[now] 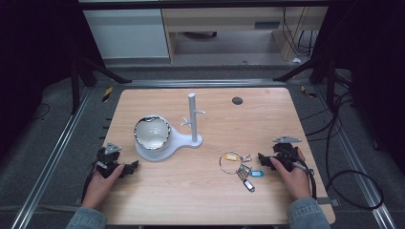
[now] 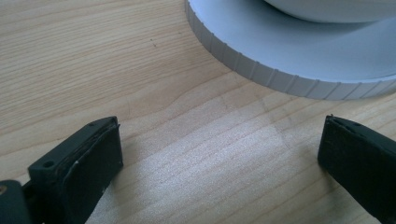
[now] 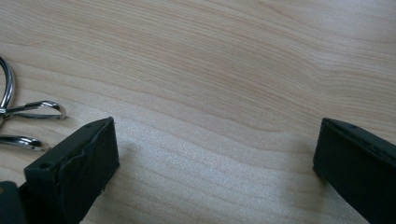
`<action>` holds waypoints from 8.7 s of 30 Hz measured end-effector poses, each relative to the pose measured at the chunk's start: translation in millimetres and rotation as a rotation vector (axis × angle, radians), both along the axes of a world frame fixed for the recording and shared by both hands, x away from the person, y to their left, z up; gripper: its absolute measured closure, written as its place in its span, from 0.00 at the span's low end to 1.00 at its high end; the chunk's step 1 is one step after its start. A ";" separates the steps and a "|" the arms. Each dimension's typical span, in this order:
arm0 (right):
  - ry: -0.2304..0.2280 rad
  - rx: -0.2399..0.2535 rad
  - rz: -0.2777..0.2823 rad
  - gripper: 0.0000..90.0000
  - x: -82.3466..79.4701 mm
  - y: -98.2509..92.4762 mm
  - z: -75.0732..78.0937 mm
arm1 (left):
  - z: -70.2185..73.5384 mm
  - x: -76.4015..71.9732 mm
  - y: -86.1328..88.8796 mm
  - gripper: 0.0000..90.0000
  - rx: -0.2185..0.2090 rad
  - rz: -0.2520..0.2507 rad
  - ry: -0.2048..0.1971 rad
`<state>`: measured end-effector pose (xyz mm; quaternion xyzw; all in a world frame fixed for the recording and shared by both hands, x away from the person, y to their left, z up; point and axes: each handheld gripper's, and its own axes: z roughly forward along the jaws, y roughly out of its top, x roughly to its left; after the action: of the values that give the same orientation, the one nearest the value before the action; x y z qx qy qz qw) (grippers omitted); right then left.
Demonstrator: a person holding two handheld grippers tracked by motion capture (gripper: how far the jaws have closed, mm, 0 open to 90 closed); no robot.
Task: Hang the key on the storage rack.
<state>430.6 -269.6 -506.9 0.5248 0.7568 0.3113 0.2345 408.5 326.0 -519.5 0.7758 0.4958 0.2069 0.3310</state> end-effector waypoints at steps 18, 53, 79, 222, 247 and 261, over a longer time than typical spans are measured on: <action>0.018 -0.003 0.060 0.12 -2.9 -5.7 3.9 | 0.0 0.5 0.1 0.00 0.001 -0.001 0.001; 0.266 -0.363 0.374 0.35 10.2 38.6 108.4 | 0.1 0.1 0.0 0.00 0.003 0.001 0.002; 0.445 -0.475 0.688 0.70 28.7 85.5 72.9 | 0.1 0.2 0.0 0.00 0.003 0.002 0.001; 0.427 -0.456 0.692 0.99 39.6 114.4 186.1 | 0.1 1.4 0.1 0.00 0.002 0.001 0.000; 0.379 -0.478 0.697 0.99 46.5 127.3 227.6 | -0.1 1.9 0.0 0.00 -0.001 0.001 -0.001; 0.353 -0.488 0.707 0.99 48.8 137.3 243.0 | -0.1 1.9 -0.1 0.00 -0.001 0.001 -0.001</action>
<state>479.3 -132.3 -263.8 0.2092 0.9687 0.0907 0.0983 410.4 326.0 -519.6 0.7751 0.4962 0.2072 0.3316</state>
